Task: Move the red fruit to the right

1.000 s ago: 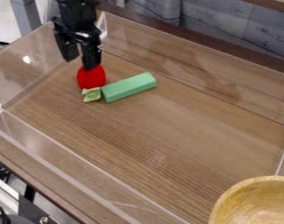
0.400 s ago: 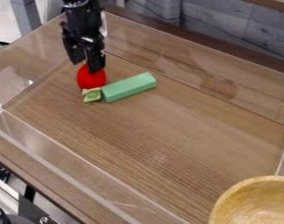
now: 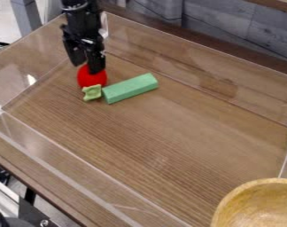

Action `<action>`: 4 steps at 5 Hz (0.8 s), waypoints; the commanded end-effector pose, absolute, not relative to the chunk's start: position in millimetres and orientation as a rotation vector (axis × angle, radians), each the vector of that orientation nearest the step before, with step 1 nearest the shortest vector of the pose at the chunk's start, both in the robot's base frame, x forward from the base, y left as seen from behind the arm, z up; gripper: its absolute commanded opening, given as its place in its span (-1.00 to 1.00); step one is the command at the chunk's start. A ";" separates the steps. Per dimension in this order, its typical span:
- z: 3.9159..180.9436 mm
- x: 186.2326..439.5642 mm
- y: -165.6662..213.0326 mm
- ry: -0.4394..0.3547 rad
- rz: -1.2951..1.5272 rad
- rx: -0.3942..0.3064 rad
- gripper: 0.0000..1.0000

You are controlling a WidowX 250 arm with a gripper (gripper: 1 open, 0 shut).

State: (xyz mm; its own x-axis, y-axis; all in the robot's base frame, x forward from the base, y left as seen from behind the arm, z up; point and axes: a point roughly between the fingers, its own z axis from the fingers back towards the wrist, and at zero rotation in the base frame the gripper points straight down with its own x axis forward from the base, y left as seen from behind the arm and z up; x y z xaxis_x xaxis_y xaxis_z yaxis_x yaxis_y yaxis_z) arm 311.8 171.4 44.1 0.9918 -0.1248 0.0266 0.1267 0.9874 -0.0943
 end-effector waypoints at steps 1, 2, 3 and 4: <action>60.0 316.5 184.3 -0.070 -0.107 -0.079 1.00; 64.5 316.8 189.7 -0.071 -0.114 -0.092 1.00; 67.7 318.0 193.0 -0.078 -0.117 -0.103 1.00; 64.4 316.4 183.8 -0.075 -0.123 -0.109 -1.00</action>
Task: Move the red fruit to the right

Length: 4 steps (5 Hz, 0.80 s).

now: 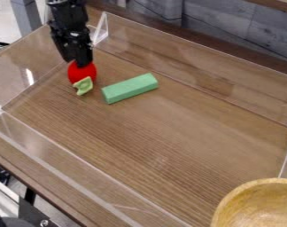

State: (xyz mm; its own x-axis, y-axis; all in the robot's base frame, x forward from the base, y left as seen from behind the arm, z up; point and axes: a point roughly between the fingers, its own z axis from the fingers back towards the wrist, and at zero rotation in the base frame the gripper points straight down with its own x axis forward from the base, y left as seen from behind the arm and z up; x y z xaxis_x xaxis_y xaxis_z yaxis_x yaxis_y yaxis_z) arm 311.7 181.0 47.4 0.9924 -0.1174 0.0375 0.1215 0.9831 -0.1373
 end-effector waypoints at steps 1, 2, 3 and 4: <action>60.9 315.3 174.3 -0.072 -0.129 -0.115 -1.00; 60.7 314.6 167.9 -0.067 -0.132 -0.131 1.00; 66.9 309.1 162.1 -0.068 -0.141 -0.131 -1.00; 89.7 315.0 156.4 -0.098 -0.081 -0.134 -1.00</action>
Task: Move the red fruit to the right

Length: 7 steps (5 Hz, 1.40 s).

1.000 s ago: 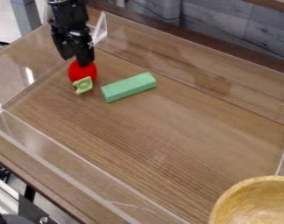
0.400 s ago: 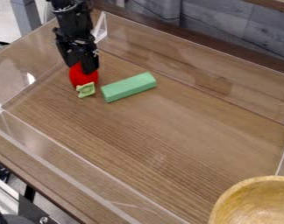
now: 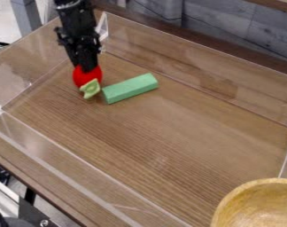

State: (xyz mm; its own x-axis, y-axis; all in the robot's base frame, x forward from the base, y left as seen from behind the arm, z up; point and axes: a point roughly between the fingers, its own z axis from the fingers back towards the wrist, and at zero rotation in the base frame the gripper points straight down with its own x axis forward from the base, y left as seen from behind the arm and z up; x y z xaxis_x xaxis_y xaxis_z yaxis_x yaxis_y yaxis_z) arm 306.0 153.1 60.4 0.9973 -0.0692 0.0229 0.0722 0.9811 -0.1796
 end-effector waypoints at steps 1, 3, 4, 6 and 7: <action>114.1 327.2 132.8 -0.132 -0.038 -0.151 -1.00; 152.3 335.2 86.7 -0.169 -0.016 -0.164 -1.00; 151.5 341.0 56.0 -0.167 -0.081 -0.180 -1.00; 123.9 340.3 -7.4 -0.141 -0.206 -0.197 -1.00; 108.7 334.8 -27.4 -0.129 -0.233 -0.200 -1.00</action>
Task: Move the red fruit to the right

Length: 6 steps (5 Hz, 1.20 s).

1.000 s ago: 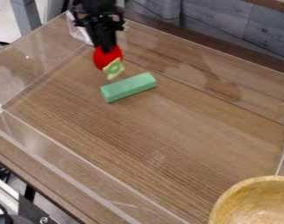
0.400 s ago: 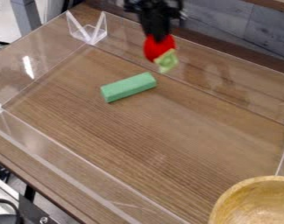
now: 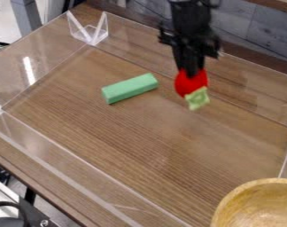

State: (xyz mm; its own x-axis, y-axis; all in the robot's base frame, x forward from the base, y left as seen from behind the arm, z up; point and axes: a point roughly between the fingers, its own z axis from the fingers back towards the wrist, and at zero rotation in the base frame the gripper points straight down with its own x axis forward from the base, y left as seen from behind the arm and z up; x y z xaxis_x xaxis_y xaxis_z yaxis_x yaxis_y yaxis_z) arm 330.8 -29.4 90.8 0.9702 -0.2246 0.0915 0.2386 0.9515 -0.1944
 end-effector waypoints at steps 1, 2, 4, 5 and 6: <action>96.0 332.5 -33.6 -0.138 -0.158 -0.197 -1.00; 77.9 332.0 -42.5 -0.136 -0.106 -0.194 -1.00; 72.6 333.9 -56.6 -0.130 -0.078 -0.189 -1.00; 69.4 335.7 -65.4 -0.122 -0.080 -0.187 -1.00; 67.3 338.4 -71.8 -0.113 -0.083 -0.182 -1.00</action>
State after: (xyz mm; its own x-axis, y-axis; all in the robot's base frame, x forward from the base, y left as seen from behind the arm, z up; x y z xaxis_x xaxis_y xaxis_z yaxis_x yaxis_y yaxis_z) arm 329.3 -69.6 51.0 0.9950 -0.0758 0.0647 0.0861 0.9808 -0.1750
